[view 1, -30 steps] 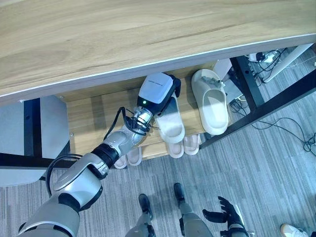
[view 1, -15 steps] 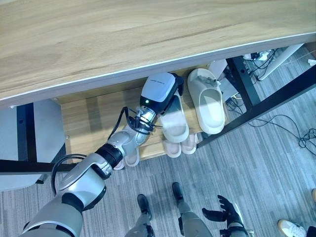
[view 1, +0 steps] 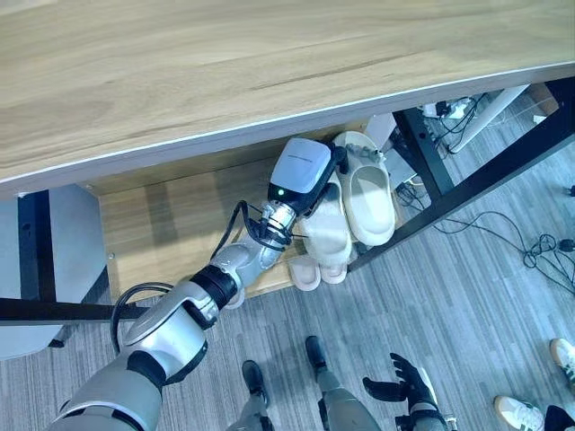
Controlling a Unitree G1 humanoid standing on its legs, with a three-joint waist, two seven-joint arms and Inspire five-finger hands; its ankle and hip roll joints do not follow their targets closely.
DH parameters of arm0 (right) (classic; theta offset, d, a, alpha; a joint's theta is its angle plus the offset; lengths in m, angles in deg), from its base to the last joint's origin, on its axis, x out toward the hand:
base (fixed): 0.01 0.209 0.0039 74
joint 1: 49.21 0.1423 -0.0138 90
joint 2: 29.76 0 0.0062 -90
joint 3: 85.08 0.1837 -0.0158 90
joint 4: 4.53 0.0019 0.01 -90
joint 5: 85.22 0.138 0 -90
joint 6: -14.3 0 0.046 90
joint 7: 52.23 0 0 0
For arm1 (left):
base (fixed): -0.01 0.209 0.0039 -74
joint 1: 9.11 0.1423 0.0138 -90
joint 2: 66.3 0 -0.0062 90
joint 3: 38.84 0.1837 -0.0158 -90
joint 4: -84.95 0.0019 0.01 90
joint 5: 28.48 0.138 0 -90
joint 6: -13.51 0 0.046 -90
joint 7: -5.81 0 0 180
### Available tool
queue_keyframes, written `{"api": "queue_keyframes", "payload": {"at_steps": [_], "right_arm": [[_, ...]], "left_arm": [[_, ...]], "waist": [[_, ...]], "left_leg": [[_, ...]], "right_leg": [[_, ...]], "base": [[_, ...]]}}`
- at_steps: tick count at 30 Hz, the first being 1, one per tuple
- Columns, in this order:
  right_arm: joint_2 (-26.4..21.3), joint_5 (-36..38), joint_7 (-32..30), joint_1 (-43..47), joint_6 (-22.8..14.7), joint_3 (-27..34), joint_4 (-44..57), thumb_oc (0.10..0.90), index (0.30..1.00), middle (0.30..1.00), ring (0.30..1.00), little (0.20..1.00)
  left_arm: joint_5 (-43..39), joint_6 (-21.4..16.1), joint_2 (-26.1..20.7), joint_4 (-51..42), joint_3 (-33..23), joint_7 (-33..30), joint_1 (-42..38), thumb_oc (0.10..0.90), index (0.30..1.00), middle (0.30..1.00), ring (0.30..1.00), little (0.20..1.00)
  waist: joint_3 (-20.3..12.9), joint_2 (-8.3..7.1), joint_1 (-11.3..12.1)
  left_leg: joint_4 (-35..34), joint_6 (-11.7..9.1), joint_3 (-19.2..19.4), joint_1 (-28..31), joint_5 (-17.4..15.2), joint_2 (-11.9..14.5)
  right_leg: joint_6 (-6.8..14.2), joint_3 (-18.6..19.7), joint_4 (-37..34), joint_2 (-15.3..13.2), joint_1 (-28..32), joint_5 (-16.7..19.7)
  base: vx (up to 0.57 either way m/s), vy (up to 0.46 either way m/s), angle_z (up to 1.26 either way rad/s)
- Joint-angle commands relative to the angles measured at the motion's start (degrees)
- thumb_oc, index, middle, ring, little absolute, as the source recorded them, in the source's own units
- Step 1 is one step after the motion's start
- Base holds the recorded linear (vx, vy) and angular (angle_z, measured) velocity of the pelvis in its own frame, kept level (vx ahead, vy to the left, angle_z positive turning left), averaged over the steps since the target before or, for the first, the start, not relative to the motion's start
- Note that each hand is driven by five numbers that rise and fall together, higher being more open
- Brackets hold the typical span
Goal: Arrange the slippers neatly on the shoe rack.
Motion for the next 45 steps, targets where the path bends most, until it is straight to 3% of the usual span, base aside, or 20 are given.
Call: {"api": "queue_keyframes", "payload": {"at_steps": [1, 12, 18, 28, 37, 45], "right_arm": [[-3.1, 0.1, -1.8, -0.6, -1.4, 0.9, -0.8, 0.800, 0.900, 0.900, 0.900, 0.900], [-2.9, 0.2, -1.0, -0.6, -0.9, 1.0, -1.0, 0.800, 0.900, 0.900, 0.900, 0.900], [-1.8, 0.4, -0.8, -0.2, 0.0, 1.1, -1.3, 0.800, 0.900, 0.900, 0.900, 0.900], [-1.3, 0.7, -0.5, 2.2, 1.1, 0.6, -2.3, 0.800, 0.900, 0.900, 0.900, 0.900], [-0.6, 1.6, -0.1, 3.4, 2.2, 0.8, -1.7, 0.800, 0.900, 0.900, 0.900, 0.900], [-0.4, 2.6, 0.9, 4.2, 2.6, 0.0, -2.0, 0.800, 0.900, 0.900, 0.900, 0.900]], "left_arm": [[-0.3, -0.1, 3.1, 4.2, -2.0, -1.5, -8.6, 0.800, 0.900, 0.900, 0.900, 0.900], [-2.6, 0.1, 2.1, 4.0, -4.3, -1.5, -9.2, 0.800, 0.900, 0.900, 0.900, 0.900], [-7.0, -2.3, 1.2, -6.6, -8.6, -1.8, -4.7, 0.800, 0.900, 0.900, 0.900, 0.900], [-9.1, -3.3, 2.8, -10.1, -9.4, 0.4, -2.3, 0.800, 0.900, 0.900, 0.900, 0.900], [-16.4, -4.9, 4.2, -14.5, -11.2, 4.8, -0.3, 0.800, 0.900, 0.900, 0.900, 0.900], [-16.5, -4.1, 5.3, -10.0, -9.8, 5.9, -3.4, 0.800, 0.900, 0.900, 0.900, 0.900]], "waist": [[0.0, 1.69, -0.1], [-1.2, 1.51, 0.6], [-1.7, 1.16, 1.6], [-2.4, 0.80, 2.6], [-2.2, 0.64, 3.5], [-2.3, 0.38, 3.8]], "left_leg": [[0.2, -2.4, -3.9, 0.1, -3.3, 0.2], [0.2, -2.5, -4.5, 0.8, -3.4, 0.2], [0.2, -2.4, -5.0, 1.6, -3.4, 0.1], [0.2, -2.1, -5.4, 2.1, -3.3, -0.2], [0.2, -1.9, -5.9, 2.9, -3.0, -0.5], [0.2, -2.1, -6.3, 2.1, -2.5, -0.6]], "right_leg": [[5.1, -1.1, 0.2, -1.4, -0.3, -1.7], [5.1, -1.7, 0.2, -1.3, 0.6, -2.0], [5.0, -2.4, 0.2, -1.4, 1.8, -2.3], [5.0, -3.0, 0.2, -1.6, 2.6, -2.3], [4.9, -3.4, 0.2, -1.8, 3.6, -2.3], [4.9, -4.0, 0.2, -2.0, 3.2, -1.9]], "base": [[0.00, 0.000, 0.00], [0.00, 0.000, 0.00], [0.00, 0.001, 0.01], [0.00, 0.000, 0.00], [0.00, 0.001, 0.02], [-0.02, -0.007, 0.06]]}}
